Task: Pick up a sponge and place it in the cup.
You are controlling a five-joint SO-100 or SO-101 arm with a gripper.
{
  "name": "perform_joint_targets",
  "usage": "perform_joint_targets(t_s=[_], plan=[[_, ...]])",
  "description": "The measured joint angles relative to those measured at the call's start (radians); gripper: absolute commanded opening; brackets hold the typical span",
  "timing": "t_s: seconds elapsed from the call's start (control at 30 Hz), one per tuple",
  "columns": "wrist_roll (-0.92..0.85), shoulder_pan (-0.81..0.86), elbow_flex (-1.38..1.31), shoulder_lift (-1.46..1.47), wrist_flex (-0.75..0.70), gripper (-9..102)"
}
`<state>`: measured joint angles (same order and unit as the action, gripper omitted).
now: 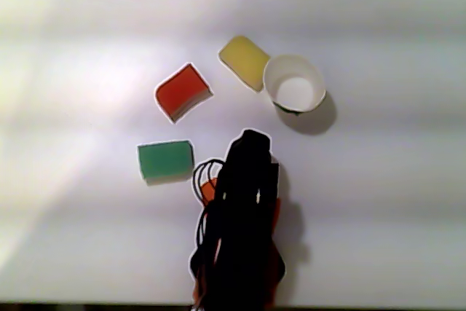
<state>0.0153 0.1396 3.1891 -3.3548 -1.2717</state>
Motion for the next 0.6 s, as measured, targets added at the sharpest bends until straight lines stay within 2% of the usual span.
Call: perform_joint_targets(t_s=[0.3, 0.6], plan=[[0.106, 0.0, -0.015, 0.0, 0.117, 0], [0.216, -0.094, -0.219, 0.091, -0.132, 0]])
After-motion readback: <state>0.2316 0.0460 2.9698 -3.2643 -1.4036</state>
